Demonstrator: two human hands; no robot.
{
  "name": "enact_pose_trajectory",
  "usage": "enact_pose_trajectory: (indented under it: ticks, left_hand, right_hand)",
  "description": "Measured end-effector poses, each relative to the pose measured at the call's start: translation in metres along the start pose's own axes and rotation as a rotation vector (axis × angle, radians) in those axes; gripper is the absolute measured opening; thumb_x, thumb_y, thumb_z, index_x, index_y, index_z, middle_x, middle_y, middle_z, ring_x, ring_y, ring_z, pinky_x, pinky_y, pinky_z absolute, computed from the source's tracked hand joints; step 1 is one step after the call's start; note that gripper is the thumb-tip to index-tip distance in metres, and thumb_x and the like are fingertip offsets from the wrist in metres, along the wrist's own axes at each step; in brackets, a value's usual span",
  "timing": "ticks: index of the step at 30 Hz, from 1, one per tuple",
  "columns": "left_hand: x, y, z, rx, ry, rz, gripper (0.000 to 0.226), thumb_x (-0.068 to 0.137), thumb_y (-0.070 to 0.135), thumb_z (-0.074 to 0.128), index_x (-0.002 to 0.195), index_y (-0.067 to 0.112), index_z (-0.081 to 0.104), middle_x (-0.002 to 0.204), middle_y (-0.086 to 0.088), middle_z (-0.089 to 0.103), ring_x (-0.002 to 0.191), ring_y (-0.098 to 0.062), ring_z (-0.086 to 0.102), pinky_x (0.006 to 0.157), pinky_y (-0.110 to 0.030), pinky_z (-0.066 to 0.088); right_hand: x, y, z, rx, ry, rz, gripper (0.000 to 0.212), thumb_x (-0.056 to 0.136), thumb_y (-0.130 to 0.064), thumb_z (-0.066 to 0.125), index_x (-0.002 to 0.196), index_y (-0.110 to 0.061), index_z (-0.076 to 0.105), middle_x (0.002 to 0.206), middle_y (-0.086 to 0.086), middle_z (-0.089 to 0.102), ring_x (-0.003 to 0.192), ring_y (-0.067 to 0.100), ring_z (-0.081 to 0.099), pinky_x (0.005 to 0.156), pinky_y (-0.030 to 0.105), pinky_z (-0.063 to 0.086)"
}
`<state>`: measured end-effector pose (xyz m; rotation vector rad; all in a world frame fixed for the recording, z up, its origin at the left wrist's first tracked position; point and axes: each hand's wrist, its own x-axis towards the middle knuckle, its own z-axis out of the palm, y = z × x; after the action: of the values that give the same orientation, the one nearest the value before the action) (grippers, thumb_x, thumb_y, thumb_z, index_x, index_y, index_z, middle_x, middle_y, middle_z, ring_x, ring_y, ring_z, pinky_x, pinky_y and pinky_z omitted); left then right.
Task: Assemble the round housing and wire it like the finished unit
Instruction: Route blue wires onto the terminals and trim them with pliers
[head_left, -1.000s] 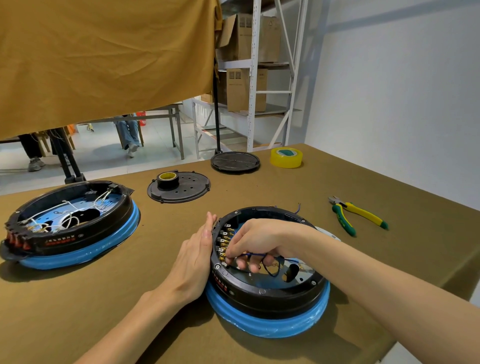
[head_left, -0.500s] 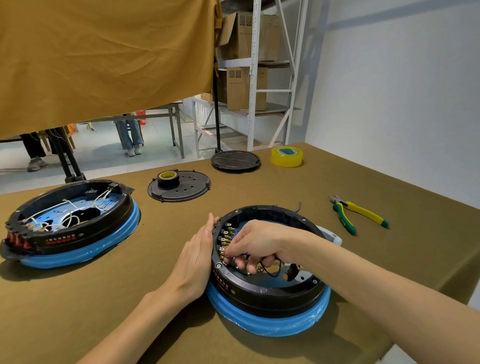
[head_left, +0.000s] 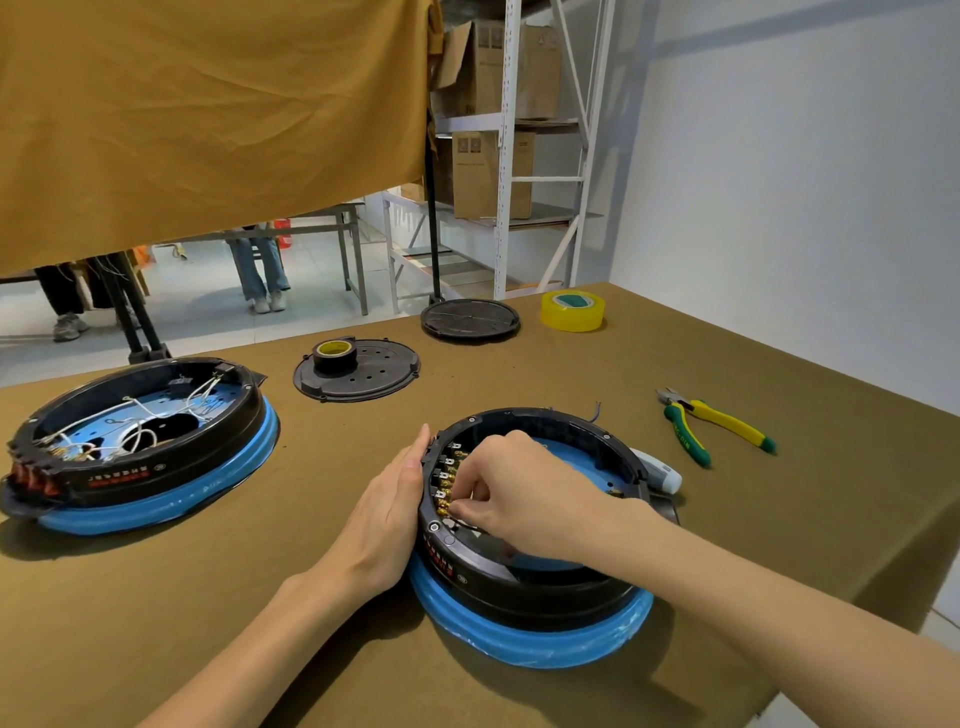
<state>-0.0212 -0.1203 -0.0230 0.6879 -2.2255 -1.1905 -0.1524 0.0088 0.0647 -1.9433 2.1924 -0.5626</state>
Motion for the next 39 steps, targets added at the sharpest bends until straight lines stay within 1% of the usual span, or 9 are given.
enact_pose_trajectory:
  ticks: [7, 11, 16, 18, 22, 25, 31, 34, 39]
  left_hand:
    - [0.002, -0.003, 0.001, 0.006, -0.006, 0.028, 0.079, 0.094, 0.079, 0.009, 0.161, 0.038, 0.015, 0.165, 0.017, 0.027, 0.150, 0.006, 0.021, 0.127, -0.032, 0.015]
    - [-0.001, 0.004, -0.001, 0.037, 0.061, 0.076, 0.068, 0.100, 0.067, 0.019, 0.156, 0.032, 0.035, 0.157, 0.013, 0.043, 0.146, -0.002, 0.035, 0.124, -0.040, 0.025]
    - [0.000, 0.035, -0.011, 0.132, 0.248, 0.276, 0.023, 0.099, 0.026, 0.059, 0.121, 0.029, 0.067, 0.122, 0.020, 0.061, 0.126, -0.005, 0.052, 0.111, -0.045, 0.042]
    - [-0.001, 0.051, -0.015, 0.188, 0.219, 0.339, 0.018, 0.095, 0.028, 0.063, 0.110, 0.033, 0.071, 0.111, 0.025, 0.065, 0.120, -0.007, 0.054, 0.105, -0.039, 0.042]
    - [-0.004, 0.077, -0.012, 0.332, -0.050, 0.369, 0.024, 0.092, 0.049, 0.064, 0.114, 0.043, 0.071, 0.108, 0.033, 0.066, 0.116, 0.004, 0.053, 0.103, -0.031, 0.037]
    - [-0.004, 0.080, -0.004, 0.459, -0.174, 0.344, 0.027, 0.092, 0.049, 0.067, 0.119, 0.046, 0.068, 0.102, 0.033, 0.067, 0.108, 0.012, 0.053, 0.107, -0.027, 0.030]
    - [-0.004, 0.078, -0.002, 0.384, -0.106, 0.339, 0.024, 0.094, 0.036, 0.071, 0.117, 0.037, 0.070, 0.081, 0.022, 0.070, 0.088, 0.004, 0.066, 0.085, -0.014, 0.048]
    - [-0.005, 0.077, -0.001, 0.350, -0.082, 0.330, 0.023, 0.096, 0.033, 0.069, 0.119, 0.034, 0.068, 0.082, 0.020, 0.070, 0.086, -0.001, 0.068, 0.080, -0.019, 0.053]
    - [-0.005, 0.076, 0.000, 0.364, -0.067, 0.346, 0.026, 0.098, 0.030, 0.066, 0.123, 0.033, 0.064, 0.077, 0.017, 0.069, 0.081, -0.005, 0.067, 0.084, -0.018, 0.050]
  right_hand:
    - [0.000, -0.004, 0.008, -0.083, 0.081, -0.008, 0.016, 0.095, -0.022, 0.064, 0.094, -0.018, 0.080, 0.088, 0.002, 0.076, 0.083, 0.023, 0.069, 0.077, 0.041, 0.059]
    - [-0.004, 0.004, -0.005, 0.096, 0.111, -0.057, 0.015, 0.093, -0.022, 0.068, 0.092, -0.015, 0.082, 0.081, -0.003, 0.077, 0.074, 0.009, 0.070, 0.075, 0.035, 0.060]
    - [-0.010, 0.029, -0.037, 0.355, 0.352, -0.078, 0.011, 0.096, -0.022, 0.070, 0.095, -0.016, 0.080, 0.078, -0.008, 0.076, 0.074, 0.007, 0.073, 0.073, 0.031, 0.062]
    - [-0.011, 0.044, -0.045, 0.365, 0.372, -0.037, 0.011, 0.097, -0.022, 0.069, 0.095, -0.017, 0.079, 0.076, -0.007, 0.076, 0.073, 0.009, 0.073, 0.074, 0.034, 0.062]
    - [-0.013, 0.071, -0.049, 0.337, 0.333, 0.092, 0.012, 0.097, -0.021, 0.068, 0.091, -0.018, 0.079, 0.071, -0.005, 0.075, 0.067, 0.008, 0.071, 0.071, 0.033, 0.060]
    - [-0.023, 0.080, -0.043, 0.368, 0.215, 0.097, 0.012, 0.097, -0.024, 0.069, 0.090, -0.020, 0.079, 0.073, -0.004, 0.075, 0.066, 0.005, 0.068, 0.067, 0.024, 0.053]
    - [-0.043, 0.083, -0.047, 0.226, -0.123, -0.003, 0.020, 0.083, -0.051, 0.077, 0.094, -0.035, 0.077, 0.093, -0.012, 0.065, 0.083, 0.015, 0.057, 0.074, 0.036, 0.051]
    - [-0.044, 0.083, -0.048, 0.207, -0.089, -0.026, 0.011, 0.088, -0.044, 0.076, 0.091, -0.033, 0.078, 0.094, -0.013, 0.062, 0.087, 0.013, 0.057, 0.079, 0.036, 0.050]
    - [-0.038, 0.082, -0.049, 0.425, -0.028, -0.031, 0.024, 0.100, -0.039, 0.063, 0.089, -0.026, 0.079, 0.086, -0.002, 0.072, 0.080, 0.020, 0.064, 0.071, 0.030, 0.049]
